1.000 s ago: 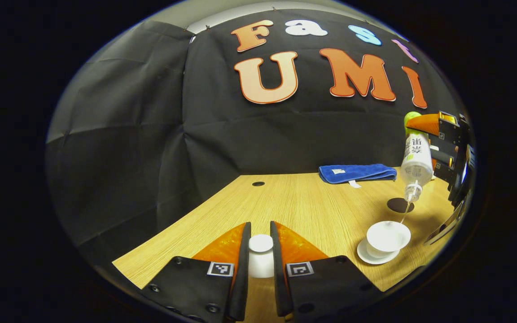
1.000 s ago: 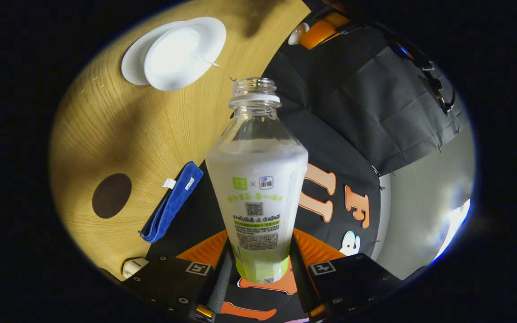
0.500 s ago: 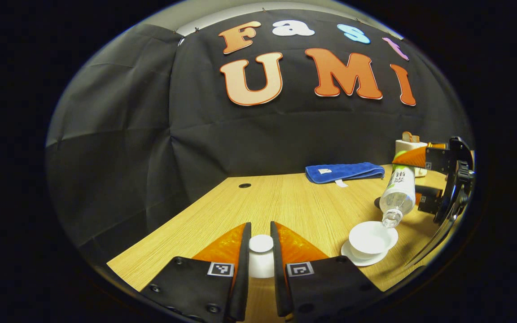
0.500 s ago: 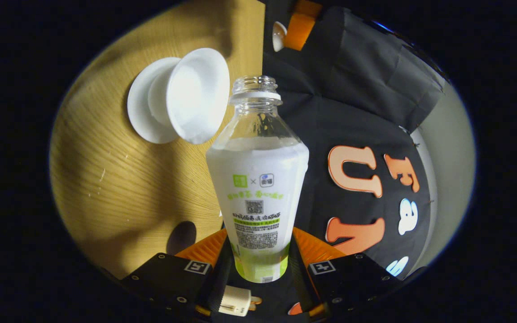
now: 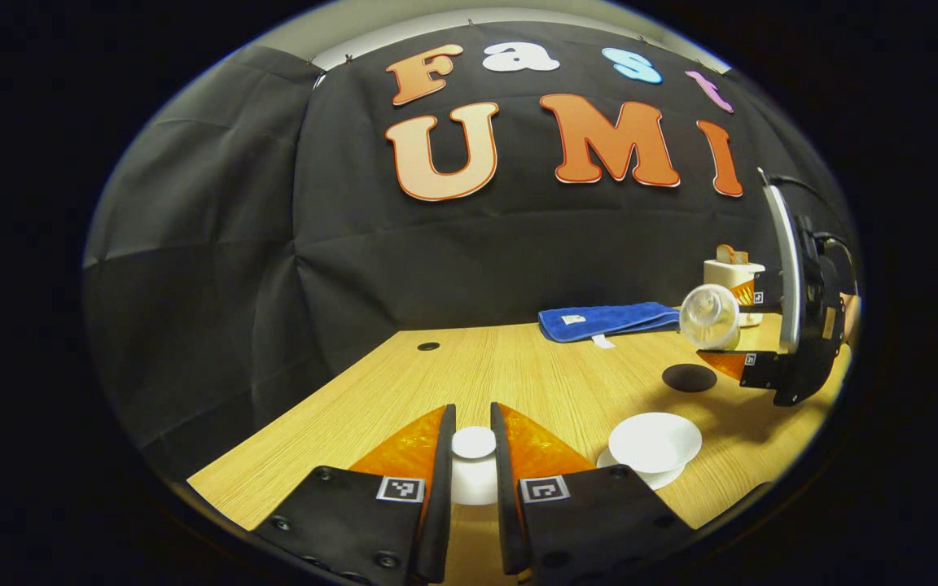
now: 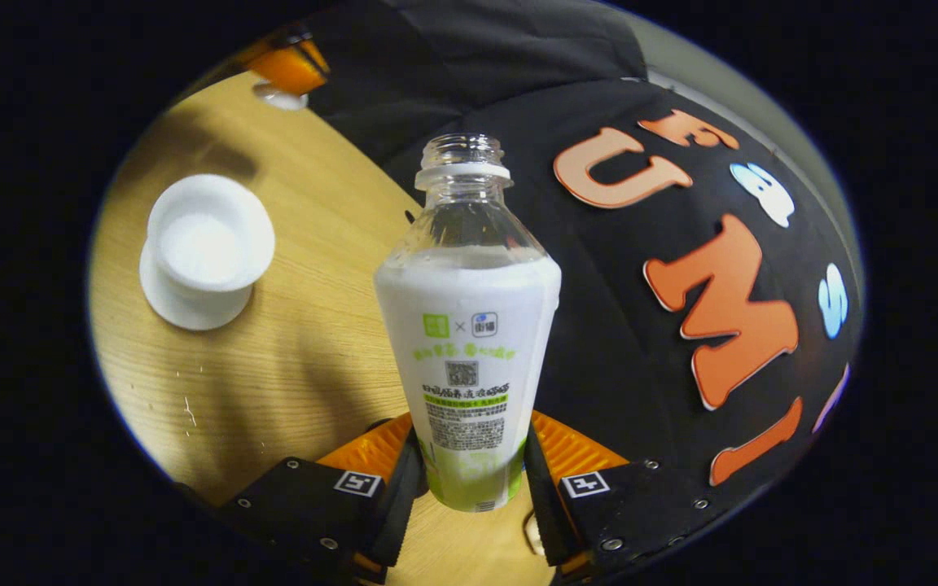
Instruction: Open the teacup lid with one hand, grasp the water bottle and pour water into the teacup with the other hand; after pouring, place the water bottle on the coaster and then close the teacup lid.
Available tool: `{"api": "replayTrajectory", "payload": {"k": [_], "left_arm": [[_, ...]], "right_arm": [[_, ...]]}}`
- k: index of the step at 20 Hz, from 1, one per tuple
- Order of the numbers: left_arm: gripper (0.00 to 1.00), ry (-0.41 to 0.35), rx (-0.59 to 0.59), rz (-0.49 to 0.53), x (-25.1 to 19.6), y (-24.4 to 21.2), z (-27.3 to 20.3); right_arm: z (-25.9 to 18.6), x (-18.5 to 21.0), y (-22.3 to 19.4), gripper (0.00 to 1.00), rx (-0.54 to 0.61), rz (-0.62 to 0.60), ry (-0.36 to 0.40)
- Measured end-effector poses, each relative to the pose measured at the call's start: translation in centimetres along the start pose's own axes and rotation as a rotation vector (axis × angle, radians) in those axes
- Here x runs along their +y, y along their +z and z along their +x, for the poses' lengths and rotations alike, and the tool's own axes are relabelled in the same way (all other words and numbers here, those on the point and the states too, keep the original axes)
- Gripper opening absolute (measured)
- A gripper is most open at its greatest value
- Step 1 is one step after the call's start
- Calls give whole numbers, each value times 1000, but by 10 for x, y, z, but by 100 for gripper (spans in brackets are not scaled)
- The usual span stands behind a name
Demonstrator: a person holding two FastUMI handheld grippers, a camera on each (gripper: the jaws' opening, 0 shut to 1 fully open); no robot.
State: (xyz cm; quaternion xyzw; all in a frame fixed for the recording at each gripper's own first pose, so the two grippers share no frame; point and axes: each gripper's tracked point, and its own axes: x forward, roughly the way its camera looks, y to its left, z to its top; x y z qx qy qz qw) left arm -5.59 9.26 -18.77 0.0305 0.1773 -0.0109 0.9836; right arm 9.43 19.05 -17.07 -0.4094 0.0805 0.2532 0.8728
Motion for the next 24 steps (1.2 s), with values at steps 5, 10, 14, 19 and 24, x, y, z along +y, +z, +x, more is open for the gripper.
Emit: {"api": "replayTrajectory", "payload": {"k": [5, 10, 14, 19, 24], "left_arm": [[29, -13, -7, 14, -9, 7, -1], [29, -16, -20, 19, -17, 10, -2], [29, -25, -28, 27, -23, 11, -2], [29, -52, -17, 11, -33, 7, 2], [29, -69, -12, 10, -43, 9, 4]], "right_arm": [[3, -13, -2, 66, -6, 362, -1], [20, -1, -19, 66, 42, 698, 55], [30, 8, -46, 66, 82, 870, 56], [36, 16, -52, 64, 83, 1013, 87], [40, 33, -58, 64, 85, 1010, 104]]}}
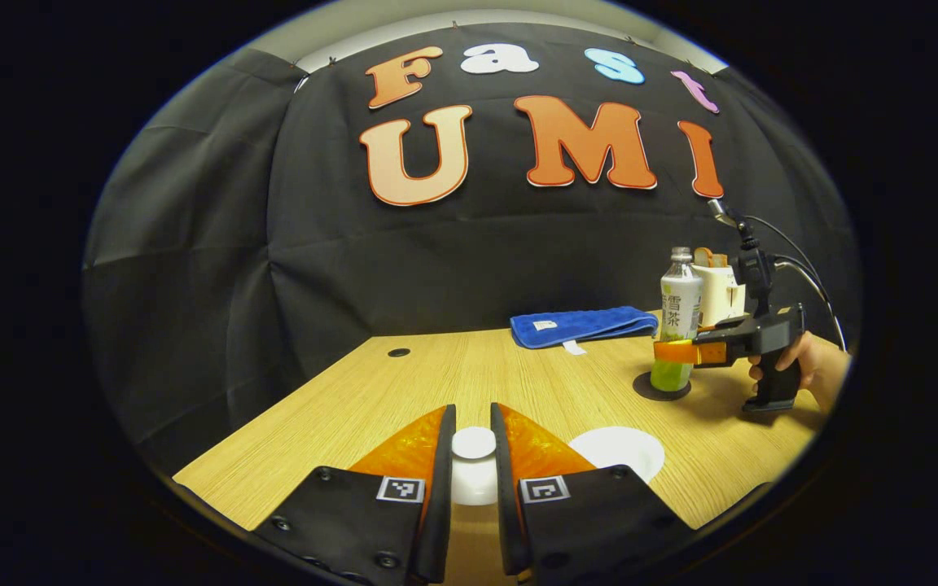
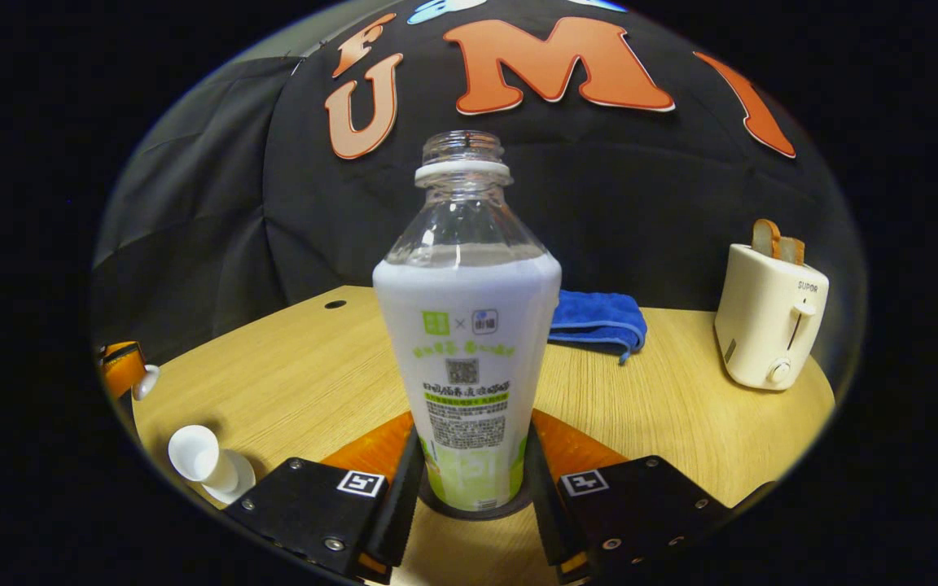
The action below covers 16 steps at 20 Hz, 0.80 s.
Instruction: Open the teacup lid with one hand, grasp the water bottle and pour water into the teacup with the other hand; after pouring, place the water bottle on the coaster and then close the teacup lid.
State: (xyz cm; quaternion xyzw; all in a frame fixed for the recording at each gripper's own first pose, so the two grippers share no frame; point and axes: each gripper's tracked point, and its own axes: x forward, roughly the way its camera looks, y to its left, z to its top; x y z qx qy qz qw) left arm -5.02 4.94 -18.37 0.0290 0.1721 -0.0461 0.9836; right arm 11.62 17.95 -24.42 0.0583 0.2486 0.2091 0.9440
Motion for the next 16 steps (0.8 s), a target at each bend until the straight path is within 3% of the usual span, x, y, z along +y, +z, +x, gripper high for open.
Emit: {"api": "replayTrajectory", "payload": {"k": [8, 10, 12, 16], "left_arm": [[29, -67, -14, -57, -32, 11, 7], [29, -116, -19, -95, -52, 11, 10], [29, -139, -11, -111, -64, 6, 12], [29, -160, 13, -96, -85, -6, 17]], "right_arm": [[-1, 6, -5, 70, -1, -46, 18], [-5, 6, -1, 88, -9, -57, 21], [-15, 5, 3, 96, -19, -87, 24], [-42, 5, 9, 98, -49, -135, 24]]}}
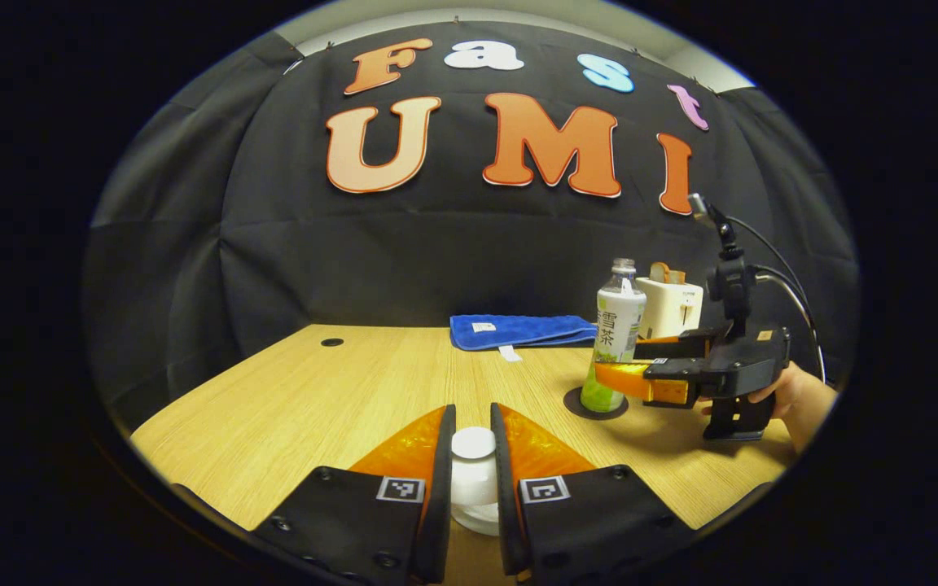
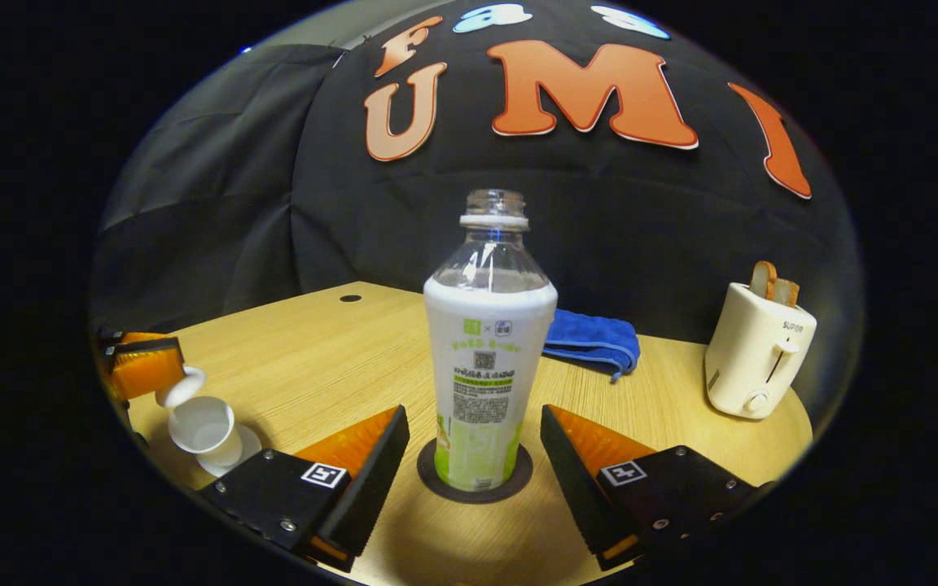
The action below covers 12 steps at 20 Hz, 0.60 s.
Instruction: Open the teacup lid with one hand, grasp the water bottle and pour water into the teacup with the other hand; after pouring, place the water bottle on the coaster and then close the teacup lid.
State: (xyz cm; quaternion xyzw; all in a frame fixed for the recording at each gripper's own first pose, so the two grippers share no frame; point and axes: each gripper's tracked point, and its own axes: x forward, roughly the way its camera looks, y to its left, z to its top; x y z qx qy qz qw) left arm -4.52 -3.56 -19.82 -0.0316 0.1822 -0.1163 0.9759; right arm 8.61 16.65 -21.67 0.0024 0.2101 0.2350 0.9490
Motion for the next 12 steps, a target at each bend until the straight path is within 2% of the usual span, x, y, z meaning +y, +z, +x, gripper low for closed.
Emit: {"api": "replayTrajectory", "payload": {"k": [6, 12], "left_arm": [[29, -14, 43, 27, -14, -18, 8], [29, -6, 59, 53, -17, -26, 6]], "right_arm": [[-39, -2, 14, 97, -69, -15, -3], [-59, -16, 20, 98, -100, 6, -28]]}}
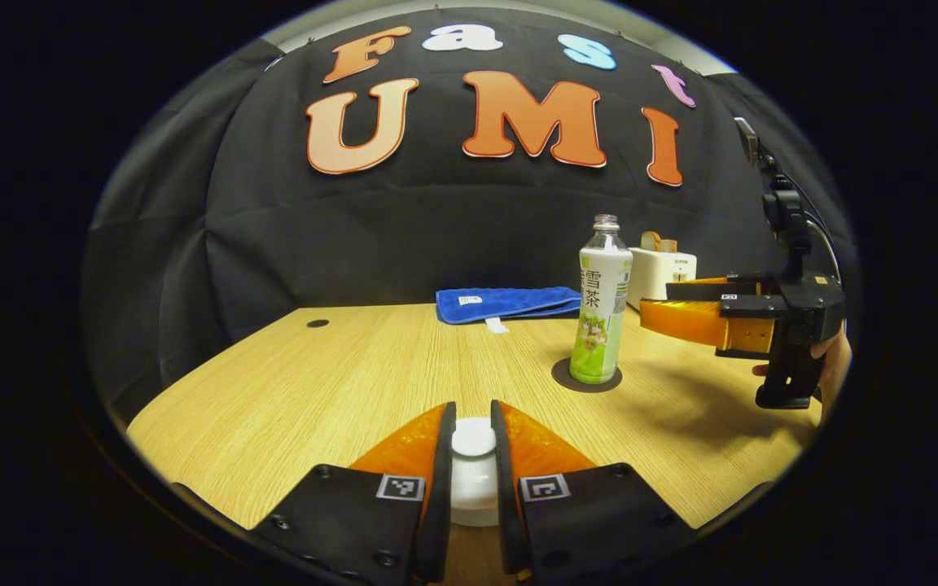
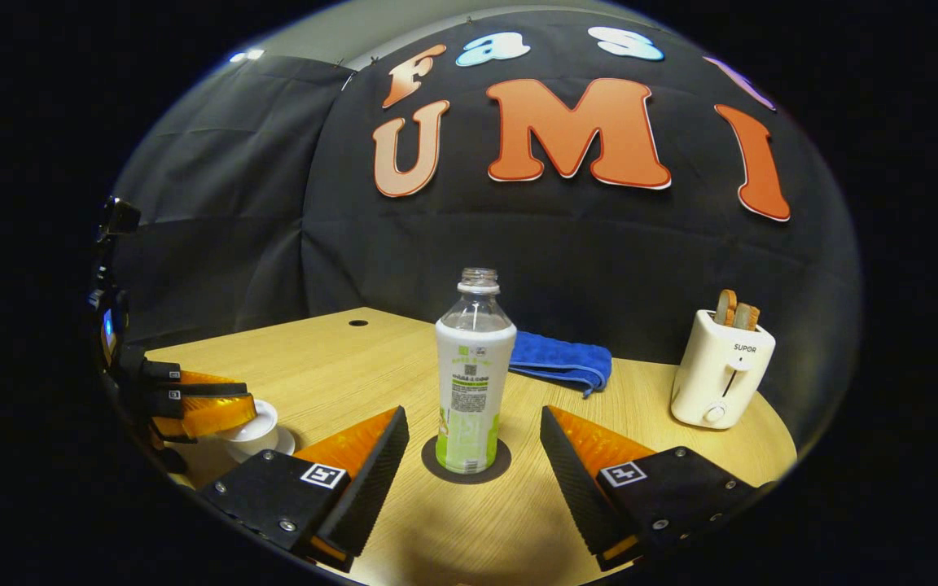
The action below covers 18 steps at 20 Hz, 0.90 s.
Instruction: Open the teacup lid with one hand, grasp the water bottle and pour water into the teacup with the other hand; after pouring, place the water bottle on the coaster and then close the teacup lid.
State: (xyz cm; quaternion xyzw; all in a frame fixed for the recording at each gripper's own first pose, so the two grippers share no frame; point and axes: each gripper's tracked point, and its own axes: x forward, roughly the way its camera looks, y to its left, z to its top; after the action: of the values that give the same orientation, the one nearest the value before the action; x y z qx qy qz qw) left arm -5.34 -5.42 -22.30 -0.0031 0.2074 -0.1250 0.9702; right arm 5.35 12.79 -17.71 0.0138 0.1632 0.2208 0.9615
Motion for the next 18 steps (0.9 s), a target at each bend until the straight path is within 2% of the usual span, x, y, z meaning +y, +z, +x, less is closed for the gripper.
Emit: {"api": "replayTrajectory", "payload": {"k": [1, 2, 5, 6, 7, 8, 10, 11, 12, 17, 18], "left_arm": [[32, 0, 4, 9, 0, -2, 0], [31, -1, 3, 18, -1, 0, -1], [61, 18, -70, 25, 4, 25, -6], [80, 31, -100, 38, 6, 37, -7], [82, 41, -119, 49, 8, 46, -9], [91, 56, -138, 49, 11, 53, -9], [100, 65, -180, 7, 13, 74, -9], [95, 69, -204, -28, 15, 85, -11], [100, 71, -227, -58, 18, 97, -14], [99, 103, -314, -139, 38, 152, -22], [95, 113, -324, -148, 41, 159, -24]], "right_arm": [[-2, -3, 0, 97, -2, 4, -6], [-6, -5, 2, 97, -6, 7, -12], [-13, -19, 10, 98, -24, 27, -39], [-18, -23, 15, 98, -38, 32, -49], [-25, -26, 22, 98, -56, 32, -63], [-32, -30, 30, 98, -79, 24, -84], [-46, -42, 43, 97, -106, 1, -142], [-55, -45, 49, 97, -116, -8, -165], [-63, -44, 58, 97, -137, -16, -174], [-94, -45, 86, 97, -173, -28, -224], [-99, -46, 91, 97, -175, -31, -236]]}}
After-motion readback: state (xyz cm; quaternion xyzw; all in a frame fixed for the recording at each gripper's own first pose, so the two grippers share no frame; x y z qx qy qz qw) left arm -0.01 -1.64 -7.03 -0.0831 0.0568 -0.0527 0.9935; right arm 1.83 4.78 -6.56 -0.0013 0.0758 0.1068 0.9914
